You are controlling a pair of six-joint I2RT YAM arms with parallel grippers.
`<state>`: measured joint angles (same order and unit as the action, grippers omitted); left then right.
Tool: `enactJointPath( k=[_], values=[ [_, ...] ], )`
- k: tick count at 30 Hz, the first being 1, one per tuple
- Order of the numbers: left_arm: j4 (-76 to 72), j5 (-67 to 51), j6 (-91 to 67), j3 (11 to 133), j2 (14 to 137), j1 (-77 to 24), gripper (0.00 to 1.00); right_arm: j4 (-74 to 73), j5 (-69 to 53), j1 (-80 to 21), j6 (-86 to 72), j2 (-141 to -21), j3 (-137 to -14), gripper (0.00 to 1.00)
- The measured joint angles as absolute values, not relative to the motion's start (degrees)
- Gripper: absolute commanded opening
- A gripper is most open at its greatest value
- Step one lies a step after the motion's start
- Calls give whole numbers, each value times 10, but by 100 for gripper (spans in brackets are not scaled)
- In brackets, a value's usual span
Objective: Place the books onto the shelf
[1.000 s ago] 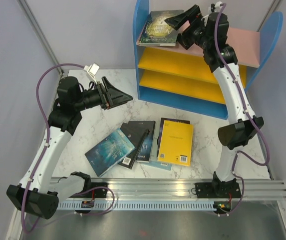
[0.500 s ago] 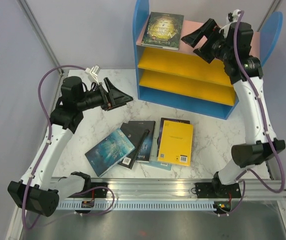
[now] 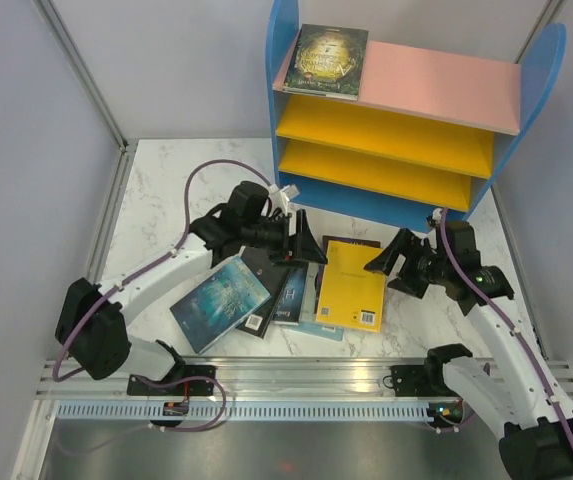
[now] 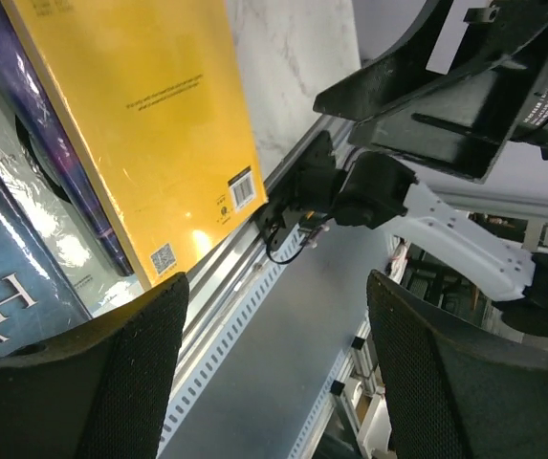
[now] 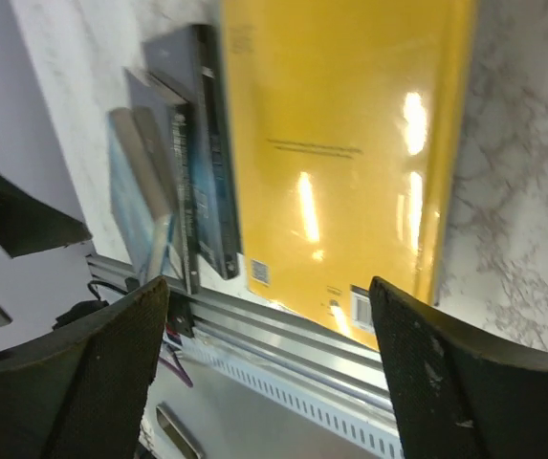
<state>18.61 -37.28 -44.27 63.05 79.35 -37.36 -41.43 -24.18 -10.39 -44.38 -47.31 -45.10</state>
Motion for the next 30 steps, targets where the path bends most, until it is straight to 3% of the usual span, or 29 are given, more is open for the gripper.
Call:
enactJointPath(
  k=[4, 13, 23, 26, 30],
  values=[
    [170, -366, -443, 617, 842, -400, 75, -441, -236, -104, -447, -475, -389, 81],
    [140, -360, -443, 616, 930, -426, 73, -467, -194, -104, -447, -474, -356, 81],
    [95, -361, -466, 616, 991, -445, 70, -400, -229, -104, -482, -459, -241, 80],
    [84, -364, -473, 622, 1002, -458, 69, -378, -241, -104, -493, -447, -236, 75],
    [68, -370, -482, 636, 1020, -475, 69, -349, -258, -104, -511, -429, -236, 59]
  ],
)
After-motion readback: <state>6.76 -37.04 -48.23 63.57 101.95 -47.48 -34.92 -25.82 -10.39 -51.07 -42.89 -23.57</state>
